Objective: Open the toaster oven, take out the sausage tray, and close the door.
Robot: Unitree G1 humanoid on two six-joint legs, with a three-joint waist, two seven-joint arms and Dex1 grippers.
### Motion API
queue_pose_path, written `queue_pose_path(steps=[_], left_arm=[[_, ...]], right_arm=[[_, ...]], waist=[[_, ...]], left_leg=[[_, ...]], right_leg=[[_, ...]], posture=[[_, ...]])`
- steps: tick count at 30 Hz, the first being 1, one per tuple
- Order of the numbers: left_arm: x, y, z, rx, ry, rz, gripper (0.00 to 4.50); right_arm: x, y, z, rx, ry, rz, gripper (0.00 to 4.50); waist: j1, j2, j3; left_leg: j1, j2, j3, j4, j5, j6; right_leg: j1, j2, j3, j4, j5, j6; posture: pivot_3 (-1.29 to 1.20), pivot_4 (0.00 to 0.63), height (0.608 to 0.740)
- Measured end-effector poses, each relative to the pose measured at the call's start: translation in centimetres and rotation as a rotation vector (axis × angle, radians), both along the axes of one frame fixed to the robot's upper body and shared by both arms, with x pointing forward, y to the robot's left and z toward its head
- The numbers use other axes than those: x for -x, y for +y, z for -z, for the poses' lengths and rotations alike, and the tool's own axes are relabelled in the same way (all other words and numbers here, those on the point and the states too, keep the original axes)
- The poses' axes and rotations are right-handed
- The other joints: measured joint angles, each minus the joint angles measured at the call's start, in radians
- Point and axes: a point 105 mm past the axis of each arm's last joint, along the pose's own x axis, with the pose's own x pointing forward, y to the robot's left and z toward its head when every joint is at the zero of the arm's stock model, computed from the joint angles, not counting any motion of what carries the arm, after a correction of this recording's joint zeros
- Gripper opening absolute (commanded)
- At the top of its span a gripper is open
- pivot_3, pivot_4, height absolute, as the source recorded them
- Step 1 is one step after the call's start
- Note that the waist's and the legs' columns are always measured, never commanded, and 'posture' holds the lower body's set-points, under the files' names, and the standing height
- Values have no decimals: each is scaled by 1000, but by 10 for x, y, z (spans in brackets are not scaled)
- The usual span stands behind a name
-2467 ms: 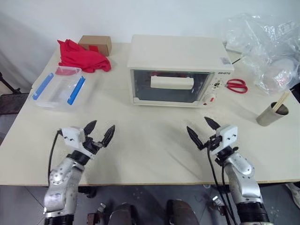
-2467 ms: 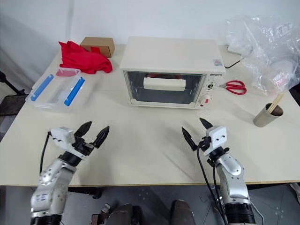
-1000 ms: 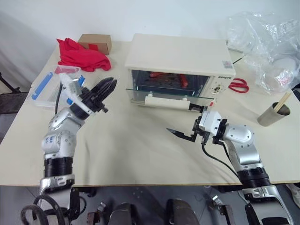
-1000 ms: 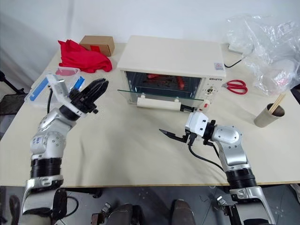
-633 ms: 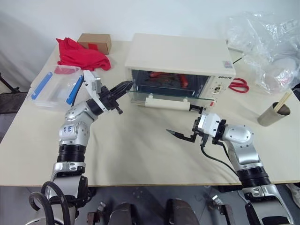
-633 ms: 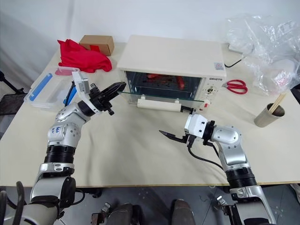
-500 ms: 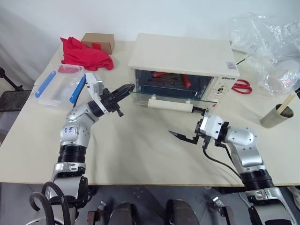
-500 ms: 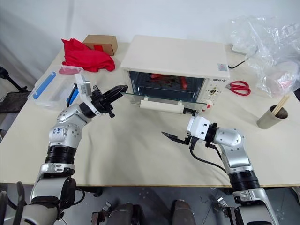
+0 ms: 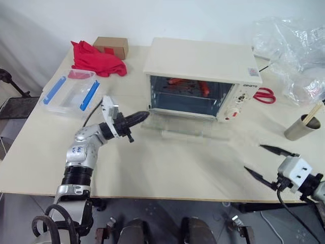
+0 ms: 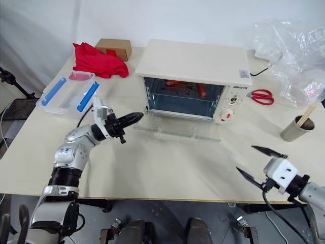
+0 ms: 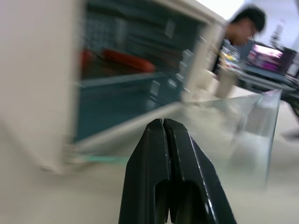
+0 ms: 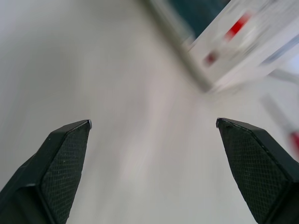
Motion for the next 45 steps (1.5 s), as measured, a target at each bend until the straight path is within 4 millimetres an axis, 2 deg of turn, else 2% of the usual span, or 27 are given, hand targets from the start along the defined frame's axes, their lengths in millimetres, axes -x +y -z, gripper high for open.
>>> queue_pose_path(steps=[4,7,10,13,15,17,20,21,26,30,35,37,40,45], left_arm=[[12,-1,22,-62,41,28,43],[18,5,31,-93,54,13,43],[22,12,36,-124,44,-16,43],[26,25,41,-139,21,-70,43],[32,36,44,-114,6,-135,421],[38,45,40,-78,-13,-189,903],[46,56,27,-52,-60,-252,1934],[46,57,26,-53,-63,-259,2134],[56,73,22,-42,-71,-361,3597],[60,74,19,-22,-70,-396,3597],[59,71,19,1,-59,-419,3597],[59,67,17,5,-69,-414,3597],[59,67,18,7,-61,-417,3621],[58,66,16,8,-64,-414,3621]], right_arm=[[-7,12,-12,7,-44,-19,4500],[-18,30,-28,30,-111,-61,4500],[-29,54,-43,58,-192,-105,4500],[-46,89,-43,100,-244,-127,4500],[-64,128,-46,138,-319,-143,4500],[-82,157,-54,218,-431,-120,4500],[-105,178,-63,275,-507,-32,4500],[-108,178,-62,280,-503,-21,4500],[-148,173,-47,384,-458,170,4500],[-164,179,-55,462,-491,223,4500],[-174,194,-43,504,-477,218,4500],[-177,198,-47,506,-492,225,4500],[-178,200,-56,499,-520,232,3941],[-180,204,-46,526,-493,221,2316]], waist=[[0,0,0],[-2,0,0],[-1,0,0],[-5,0,0],[-24,1,0],[-31,1,0],[-24,0,0],[-22,0,0],[-32,0,0],[-45,0,0],[-57,0,0],[-58,0,0],[-59,0,0],[-58,0,0]], left_leg=[[0,0,0,-2,0,0],[-1,0,1,-1,0,0],[-1,1,0,0,0,0],[-1,1,1,-1,0,0],[-1,1,1,-1,0,-1],[-3,2,1,-1,0,-1],[-4,1,0,-1,1,-1],[-4,0,0,-1,1,-1],[-4,-1,1,0,0,-1],[-4,0,1,-2,1,-1],[-4,0,1,-2,1,-1],[-4,0,1,-2,1,-1],[-4,0,1,-3,1,-2],[-4,0,1,-3,1,-2]], right_leg=[[-1,1,-1,0,0,0],[-2,1,1,0,0,0],[-1,0,1,0,0,0],[-2,0,1,0,0,0],[-4,0,1,2,0,-1],[-6,0,1,5,-1,-1],[-9,-2,-1,10,-1,-1],[-9,-3,-1,11,-1,-1],[-9,-4,-2,9,-1,-1],[-10,-3,-2,10,-1,-1],[-10,-3,-2,11,-1,-1],[-10,-3,-2,11,-1,-1],[-10,-3,-2,11,-1,-1],[-10,-3,-2,11,-1,-1]], posture=[[0,150,740],[0,150,740],[0,150,740],[0,150,740],[0,150,740],[0,150,740],[0,150,740],[0,150,740],[0,150,740],[0,150,740],[0,150,740],[0,150,740],[0,150,740],[0,150,740]])
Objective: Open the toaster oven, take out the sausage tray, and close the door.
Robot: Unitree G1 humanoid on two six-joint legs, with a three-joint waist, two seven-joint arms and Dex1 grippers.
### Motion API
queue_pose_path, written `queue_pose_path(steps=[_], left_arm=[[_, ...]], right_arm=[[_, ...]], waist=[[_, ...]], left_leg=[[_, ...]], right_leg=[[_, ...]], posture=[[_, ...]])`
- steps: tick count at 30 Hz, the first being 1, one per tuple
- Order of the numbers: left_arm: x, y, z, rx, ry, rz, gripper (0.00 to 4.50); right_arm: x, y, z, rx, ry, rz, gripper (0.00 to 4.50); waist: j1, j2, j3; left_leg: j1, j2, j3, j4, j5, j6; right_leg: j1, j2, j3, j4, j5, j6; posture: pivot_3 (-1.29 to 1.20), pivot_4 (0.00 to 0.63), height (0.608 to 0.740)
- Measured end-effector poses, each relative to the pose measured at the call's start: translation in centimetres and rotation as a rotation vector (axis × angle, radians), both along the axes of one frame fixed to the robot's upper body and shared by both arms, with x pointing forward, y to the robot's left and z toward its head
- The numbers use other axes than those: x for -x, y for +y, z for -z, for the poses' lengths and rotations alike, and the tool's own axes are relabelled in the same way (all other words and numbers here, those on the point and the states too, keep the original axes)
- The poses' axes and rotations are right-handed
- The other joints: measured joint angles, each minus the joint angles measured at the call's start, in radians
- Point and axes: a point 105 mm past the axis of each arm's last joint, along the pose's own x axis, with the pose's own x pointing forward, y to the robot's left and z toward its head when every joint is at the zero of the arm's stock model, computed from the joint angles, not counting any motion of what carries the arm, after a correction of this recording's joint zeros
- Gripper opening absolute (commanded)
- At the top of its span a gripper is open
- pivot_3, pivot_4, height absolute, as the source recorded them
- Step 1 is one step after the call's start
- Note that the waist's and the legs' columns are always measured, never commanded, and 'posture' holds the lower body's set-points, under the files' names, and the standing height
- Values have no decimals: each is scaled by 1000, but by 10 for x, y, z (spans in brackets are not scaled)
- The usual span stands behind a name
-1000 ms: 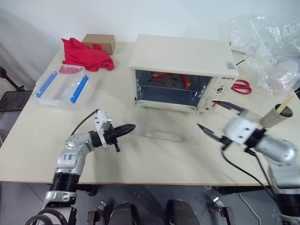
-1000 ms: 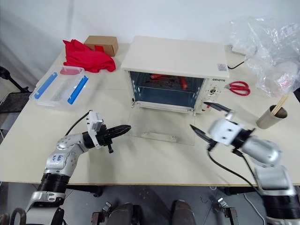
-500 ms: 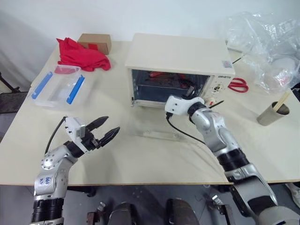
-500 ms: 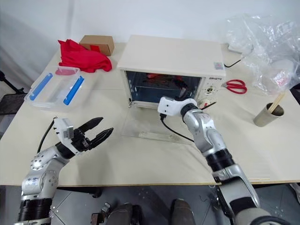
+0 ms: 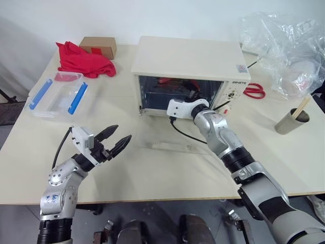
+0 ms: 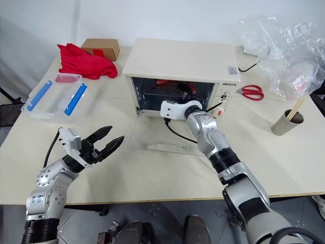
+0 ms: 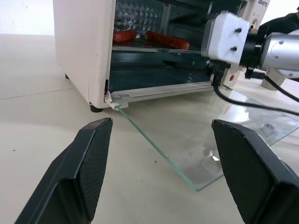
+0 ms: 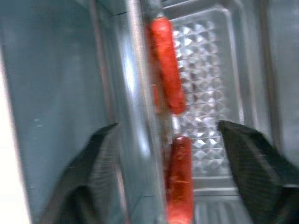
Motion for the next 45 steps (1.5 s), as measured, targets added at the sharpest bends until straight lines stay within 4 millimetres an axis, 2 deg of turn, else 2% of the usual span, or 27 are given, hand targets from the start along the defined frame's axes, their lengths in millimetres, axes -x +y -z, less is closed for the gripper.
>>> queue_pose_path(steps=[7,15,23,29,32,39,42,45], left_arm=[[0,-3,0,0,1,12,3621],[0,-3,-1,15,6,20,3621],[-3,-5,-7,19,-16,27,3621],[-10,-9,-16,25,-42,39,3621],[-13,-8,-13,31,-26,36,3621],[-15,-13,-17,34,-46,67,3621],[-17,-14,-12,40,-28,68,3621],[-20,-15,-16,43,-43,73,3621]], right_arm=[[-1,3,-2,24,1,-5,11],[0,2,-4,73,7,-30,11],[10,6,-16,117,37,-108,11],[32,8,-12,110,76,-167,11],[41,9,-8,102,90,-187,11],[41,7,-8,106,92,-180,11],[39,7,-10,112,90,-179,11],[33,5,-11,120,85,-177,11]], waist=[[-1,0,0],[-1,0,0],[-7,1,0],[-15,1,1],[-20,1,1],[-20,1,1],[-21,0,1],[-21,0,1]], left_leg=[[-1,0,1,0,0,0],[-3,0,1,0,0,0],[-11,0,1,0,0,-1],[-12,0,0,-1,0,-1],[-12,-1,0,-2,0,-1],[-12,-1,0,-1,0,-1],[-12,-1,0,-1,0,-1],[-13,-1,0,0,0,-1]], right_leg=[[-1,0,0,0,0,0],[-4,0,0,0,0,0],[-12,0,0,0,0,0],[-12,0,-3,0,0,0],[-12,0,-4,0,0,0],[-12,0,-4,0,0,0],[-12,0,-4,0,0,0],[-12,0,-4,0,0,0]], posture=[[0,150,740],[0,150,740],[0,150,740],[0,150,740],[0,150,740],[0,150,740],[0,150,740],[0,150,740]])
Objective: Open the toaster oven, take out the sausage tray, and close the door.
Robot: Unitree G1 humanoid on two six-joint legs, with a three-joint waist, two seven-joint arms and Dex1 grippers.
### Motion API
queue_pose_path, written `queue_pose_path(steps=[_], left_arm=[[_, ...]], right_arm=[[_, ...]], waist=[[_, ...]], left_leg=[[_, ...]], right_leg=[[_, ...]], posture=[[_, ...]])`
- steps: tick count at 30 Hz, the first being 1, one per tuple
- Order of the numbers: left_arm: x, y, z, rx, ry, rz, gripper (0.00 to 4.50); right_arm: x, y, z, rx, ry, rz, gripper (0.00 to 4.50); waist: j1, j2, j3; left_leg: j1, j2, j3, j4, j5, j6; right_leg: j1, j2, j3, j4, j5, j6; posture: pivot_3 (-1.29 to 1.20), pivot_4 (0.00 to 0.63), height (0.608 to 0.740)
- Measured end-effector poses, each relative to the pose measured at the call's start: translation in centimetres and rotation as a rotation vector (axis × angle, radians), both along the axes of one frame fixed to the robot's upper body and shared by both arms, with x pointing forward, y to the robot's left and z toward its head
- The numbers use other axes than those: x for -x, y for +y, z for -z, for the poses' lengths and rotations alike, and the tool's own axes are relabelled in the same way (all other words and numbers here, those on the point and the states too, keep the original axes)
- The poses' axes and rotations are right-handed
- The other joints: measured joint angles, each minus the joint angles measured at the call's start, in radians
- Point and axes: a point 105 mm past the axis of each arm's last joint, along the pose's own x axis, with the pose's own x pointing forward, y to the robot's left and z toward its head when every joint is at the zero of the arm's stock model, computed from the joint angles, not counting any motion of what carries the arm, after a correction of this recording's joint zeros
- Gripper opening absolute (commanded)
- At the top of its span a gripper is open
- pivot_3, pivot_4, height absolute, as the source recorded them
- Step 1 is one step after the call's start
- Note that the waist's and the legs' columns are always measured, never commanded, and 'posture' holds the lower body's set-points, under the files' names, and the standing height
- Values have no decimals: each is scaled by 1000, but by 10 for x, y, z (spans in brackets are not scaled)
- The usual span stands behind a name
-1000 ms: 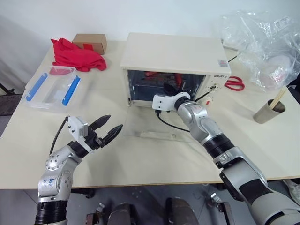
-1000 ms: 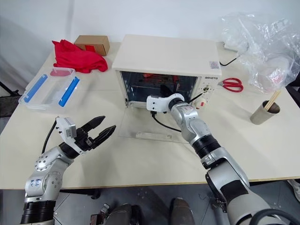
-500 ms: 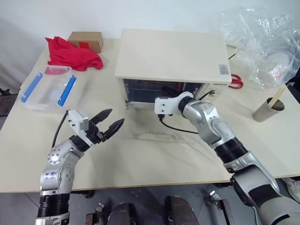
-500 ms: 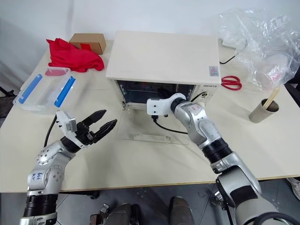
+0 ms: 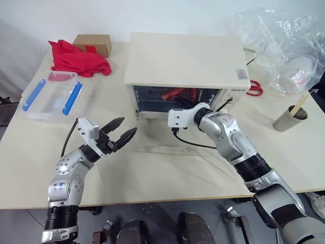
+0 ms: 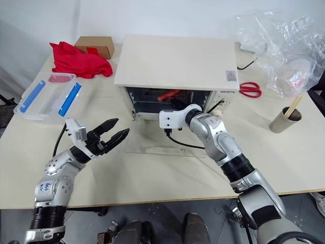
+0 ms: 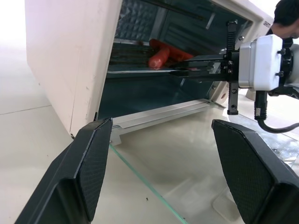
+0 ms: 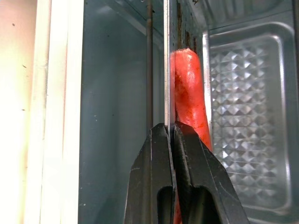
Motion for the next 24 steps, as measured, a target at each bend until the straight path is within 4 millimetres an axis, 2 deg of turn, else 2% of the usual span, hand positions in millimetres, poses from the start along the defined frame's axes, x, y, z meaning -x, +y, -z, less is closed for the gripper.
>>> queue_pose_path(steps=[5,11,19,24], left_arm=[[-10,-13,-7,16,-16,53,3621],[-26,-29,-44,11,-120,142,3621],[-47,-33,-65,18,-158,170,3621],[-57,-37,-68,20,-166,181,3621]], right_arm=[[-12,-3,-3,10,-12,8,11],[-15,-1,-2,-4,-31,2,11],[-10,-2,0,-9,-37,-4,11],[0,-3,3,-3,-13,-38,11]], waist=[[2,0,0],[-2,0,0],[-2,0,0],[-1,0,0]], left_leg=[[-1,0,1,1,0,0],[-1,0,0,1,0,0],[-1,-1,0,1,0,0],[-1,-1,0,2,0,-1]], right_leg=[[0,0,-1,0,0,0],[0,0,-3,1,0,0],[1,0,-4,2,0,0],[2,0,-5,3,0,0]], posture=[[0,150,740],[0,150,740],[0,150,740],[0,150,740]])
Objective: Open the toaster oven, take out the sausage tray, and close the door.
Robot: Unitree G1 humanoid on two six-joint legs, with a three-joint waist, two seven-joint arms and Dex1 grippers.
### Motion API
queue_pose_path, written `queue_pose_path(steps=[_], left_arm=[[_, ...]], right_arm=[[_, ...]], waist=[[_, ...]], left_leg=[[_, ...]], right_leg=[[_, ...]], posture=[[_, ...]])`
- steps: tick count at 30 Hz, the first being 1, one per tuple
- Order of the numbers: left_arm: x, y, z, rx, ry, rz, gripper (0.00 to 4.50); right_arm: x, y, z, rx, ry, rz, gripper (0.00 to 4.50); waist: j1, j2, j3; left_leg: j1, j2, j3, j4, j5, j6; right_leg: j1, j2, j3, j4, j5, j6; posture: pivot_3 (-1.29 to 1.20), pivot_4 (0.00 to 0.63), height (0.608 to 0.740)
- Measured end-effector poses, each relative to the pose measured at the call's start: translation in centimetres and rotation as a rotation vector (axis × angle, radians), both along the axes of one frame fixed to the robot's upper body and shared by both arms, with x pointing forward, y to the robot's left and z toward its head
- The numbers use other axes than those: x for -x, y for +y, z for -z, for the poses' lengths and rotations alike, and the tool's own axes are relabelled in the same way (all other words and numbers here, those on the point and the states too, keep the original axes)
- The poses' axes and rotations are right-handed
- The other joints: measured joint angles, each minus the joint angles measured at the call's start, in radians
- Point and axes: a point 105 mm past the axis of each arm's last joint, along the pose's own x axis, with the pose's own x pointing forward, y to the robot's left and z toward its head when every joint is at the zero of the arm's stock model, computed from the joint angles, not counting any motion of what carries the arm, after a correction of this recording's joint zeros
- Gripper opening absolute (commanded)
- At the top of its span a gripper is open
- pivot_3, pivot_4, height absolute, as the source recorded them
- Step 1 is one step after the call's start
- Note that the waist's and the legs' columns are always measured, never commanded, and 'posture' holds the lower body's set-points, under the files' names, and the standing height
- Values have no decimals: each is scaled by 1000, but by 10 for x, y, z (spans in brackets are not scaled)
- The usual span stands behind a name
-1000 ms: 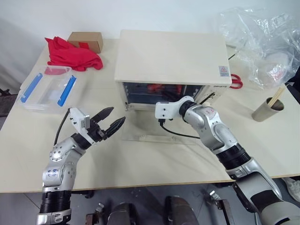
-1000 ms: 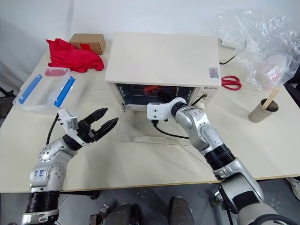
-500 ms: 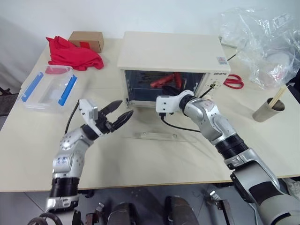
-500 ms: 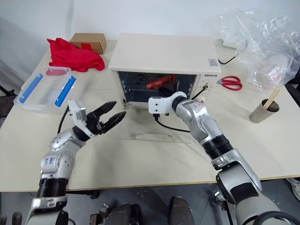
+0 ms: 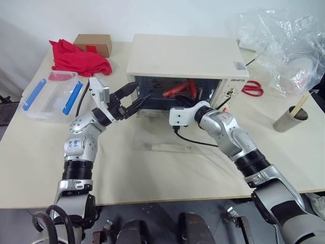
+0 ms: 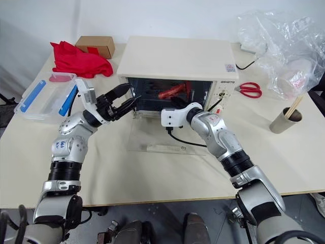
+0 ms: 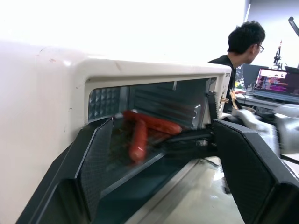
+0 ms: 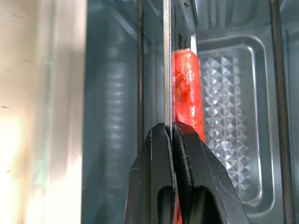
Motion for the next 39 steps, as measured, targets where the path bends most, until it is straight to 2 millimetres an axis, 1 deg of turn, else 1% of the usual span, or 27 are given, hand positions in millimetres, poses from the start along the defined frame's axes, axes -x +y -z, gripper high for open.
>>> queue_pose_path(steps=[5,8,11,14,16,18,22,28,31,34,36,39], left_arm=[[-5,-1,-1,16,-7,-5,3621],[-7,-4,-2,25,-5,0,3621],[-7,-4,-2,29,-3,1,3621],[-5,0,-4,38,9,3,3621],[-1,8,-5,33,16,-7,3621],[4,18,-2,27,34,-23,3621],[12,34,12,16,104,-56,3621],[23,39,24,10,164,-58,3621],[24,39,27,14,190,-63,3621],[30,40,29,24,228,-55,3621],[37,39,33,42,299,-31,3621],[47,41,42,73,469,17,3621]], right_arm=[[13,2,4,8,24,-47,11],[20,-1,7,29,33,-66,11],[34,-4,12,37,48,-96,11],[48,-5,18,29,63,-120,11],[55,-6,19,25,70,-134,11],[64,-7,21,13,75,-144,11],[82,-16,27,-2,87,-145,11],[107,-22,35,25,83,-187,11],[109,-27,33,35,70,-184,11],[116,-26,32,34,60,-210,11],[119,-26,32,38,56,-222,11],[120,-28,29,42,42,-239,11]], waist=[[0,0,0],[1,0,0],[4,0,0],[6,0,0],[7,0,0],[8,0,0],[29,0,0],[53,-1,0],[55,-1,0],[55,-1,0],[55,-1,0],[54,-1,0]], left_leg=[[0,0,0,1,0,0],[0,0,-1,1,0,0],[0,0,-1,1,0,0],[0,0,-1,1,0,0],[0,0,-3,1,0,0],[1,0,-7,1,0,0],[1,0,-9,2,0,0],[1,0,-9,5,0,0],[0,1,-9,7,0,0],[0,1,-9,7,0,0],[1,1,-9,7,0,0],[1,1,-10,8,0,0]], right_leg=[[0,0,0,0,0,0],[0,0,0,0,0,0],[0,0,0,1,0,0],[1,0,0,1,0,0],[0,0,0,1,0,0],[1,0,0,1,0,0],[1,0,0,1,0,0],[3,0,0,1,0,0],[3,0,1,1,0,0],[3,0,1,1,0,0],[3,0,1,1,0,0],[3,0,1,2,0,0]], posture=[[0,150,740],[0,150,740],[0,150,740],[0,150,740],[0,150,740],[0,150,740],[0,150,740],[0,150,740],[0,150,740],[0,150,740],[0,150,740],[0,150,740]])
